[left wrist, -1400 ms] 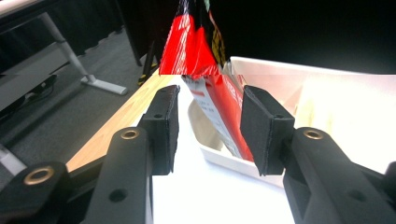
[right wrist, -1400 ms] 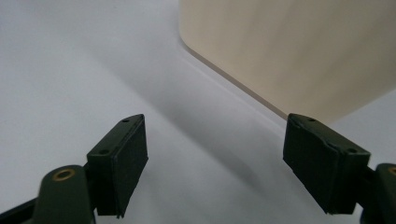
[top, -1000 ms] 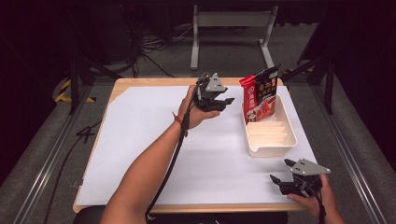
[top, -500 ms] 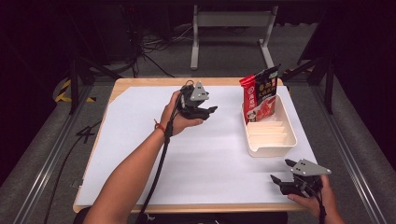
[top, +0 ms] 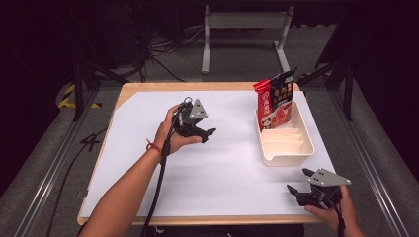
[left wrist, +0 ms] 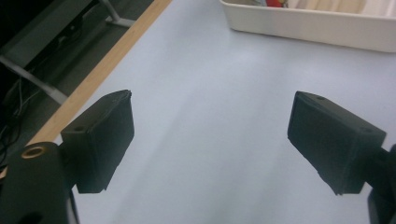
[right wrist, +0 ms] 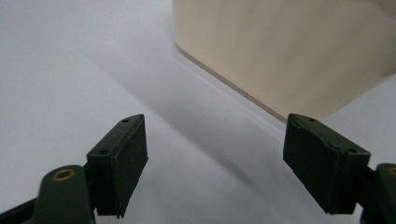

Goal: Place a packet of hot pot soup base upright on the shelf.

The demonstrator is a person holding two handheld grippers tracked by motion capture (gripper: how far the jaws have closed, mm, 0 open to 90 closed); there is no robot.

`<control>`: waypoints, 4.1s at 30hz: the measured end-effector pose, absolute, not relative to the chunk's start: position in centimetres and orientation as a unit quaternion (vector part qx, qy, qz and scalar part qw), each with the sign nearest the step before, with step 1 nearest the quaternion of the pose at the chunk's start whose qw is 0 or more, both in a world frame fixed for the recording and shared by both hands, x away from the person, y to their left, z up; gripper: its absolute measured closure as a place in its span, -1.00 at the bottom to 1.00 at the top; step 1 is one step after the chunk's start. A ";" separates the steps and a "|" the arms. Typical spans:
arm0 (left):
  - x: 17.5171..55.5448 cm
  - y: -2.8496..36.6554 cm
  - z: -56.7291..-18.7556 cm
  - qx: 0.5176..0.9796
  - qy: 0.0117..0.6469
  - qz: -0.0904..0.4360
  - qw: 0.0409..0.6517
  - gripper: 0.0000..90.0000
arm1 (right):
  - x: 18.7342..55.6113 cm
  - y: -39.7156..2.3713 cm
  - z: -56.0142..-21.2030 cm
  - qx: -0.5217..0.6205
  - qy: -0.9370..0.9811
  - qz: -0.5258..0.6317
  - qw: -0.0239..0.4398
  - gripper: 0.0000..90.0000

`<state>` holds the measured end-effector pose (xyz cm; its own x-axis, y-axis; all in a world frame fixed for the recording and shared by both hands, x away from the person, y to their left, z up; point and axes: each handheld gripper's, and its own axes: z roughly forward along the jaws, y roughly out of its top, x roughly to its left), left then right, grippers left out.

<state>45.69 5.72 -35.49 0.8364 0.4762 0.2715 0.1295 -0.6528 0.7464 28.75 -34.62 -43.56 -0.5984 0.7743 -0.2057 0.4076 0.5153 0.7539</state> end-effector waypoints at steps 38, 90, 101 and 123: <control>41.2 15.5 -40.8 0.894 0.217 0.223 0.321 -0.81 | 28.8 -34.5 -43.7 0.356 0.831 0.331 0.272 -0.51; 33.2 25.1 -44.4 0.817 0.333 0.207 0.422 -0.85 | 28.9 -34.3 -43.6 0.354 0.831 0.329 0.274 -0.51; 33.3 25.0 -44.6 0.817 0.329 0.195 0.431 -0.85 | 28.9 -34.6 -43.5 0.355 0.829 0.331 0.277 -0.51; 33.8 24.9 -44.8 0.826 0.319 0.197 0.420 -0.85 | 29.0 -34.6 -43.5 0.356 0.830 0.330 0.276 -0.51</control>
<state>33.81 24.87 -44.75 0.7183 0.6933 0.0579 0.3624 -0.4438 0.8196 29.03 -34.59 -43.54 -0.5942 0.7728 -0.2229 0.4082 0.5286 0.7443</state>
